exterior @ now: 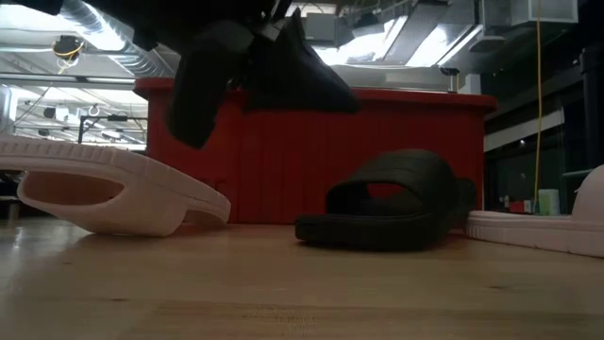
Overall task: Pick and place slides into bin
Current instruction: Put the black slide into the bin
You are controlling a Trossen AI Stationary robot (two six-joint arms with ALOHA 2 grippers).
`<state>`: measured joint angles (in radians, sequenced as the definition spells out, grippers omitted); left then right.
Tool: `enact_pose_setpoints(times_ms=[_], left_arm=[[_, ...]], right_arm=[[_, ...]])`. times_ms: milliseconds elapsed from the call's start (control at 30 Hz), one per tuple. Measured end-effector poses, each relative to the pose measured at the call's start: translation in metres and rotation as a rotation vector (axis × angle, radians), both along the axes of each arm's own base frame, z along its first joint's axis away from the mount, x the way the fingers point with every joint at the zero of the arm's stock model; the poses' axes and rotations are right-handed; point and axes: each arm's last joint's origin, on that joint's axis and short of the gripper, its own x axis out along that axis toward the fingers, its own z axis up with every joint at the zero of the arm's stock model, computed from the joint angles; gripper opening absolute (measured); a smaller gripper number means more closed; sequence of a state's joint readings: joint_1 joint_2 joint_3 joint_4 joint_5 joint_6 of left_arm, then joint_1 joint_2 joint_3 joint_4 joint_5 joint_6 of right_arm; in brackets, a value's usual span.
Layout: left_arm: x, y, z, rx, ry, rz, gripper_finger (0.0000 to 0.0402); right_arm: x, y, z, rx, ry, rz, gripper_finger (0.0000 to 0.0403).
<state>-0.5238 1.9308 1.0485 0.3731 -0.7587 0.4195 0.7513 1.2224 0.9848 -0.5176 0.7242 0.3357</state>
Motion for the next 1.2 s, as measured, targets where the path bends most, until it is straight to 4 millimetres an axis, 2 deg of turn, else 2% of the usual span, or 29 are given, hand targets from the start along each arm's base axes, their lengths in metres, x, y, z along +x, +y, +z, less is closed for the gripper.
enact_pose_setpoints(times_ms=[233,500,667,900,1100,1200], left_arm=[[0.006,0.014,-0.005,-0.1,0.054,-0.02,0.0021],[0.011,0.028,-0.006,-0.113,0.051,0.039,0.0094],[0.011,0.03,-0.007,-0.038,0.089,0.021,0.0125],[0.008,0.029,-0.01,0.098,0.146,0.006,0.013],[0.009,0.031,-0.011,0.145,0.156,0.006,0.0132],[0.012,0.034,-0.017,0.155,0.15,0.029,0.0131]], right_arm=[[0.0,0.0,0.0,0.0,0.0,0.0,0.0006],[0.0,0.0,0.0,0.002,0.0,-0.001,0.0006],[0.0,0.0,0.0,0.002,0.0,-0.001,0.0006],[0.0,0.0,0.0,0.002,0.0,-0.001,0.0006],[0.002,-0.002,0.0,0.001,0.0,-0.012,0.0006],[0.002,-0.004,0.0,-0.001,0.003,-0.018,0.0006]])
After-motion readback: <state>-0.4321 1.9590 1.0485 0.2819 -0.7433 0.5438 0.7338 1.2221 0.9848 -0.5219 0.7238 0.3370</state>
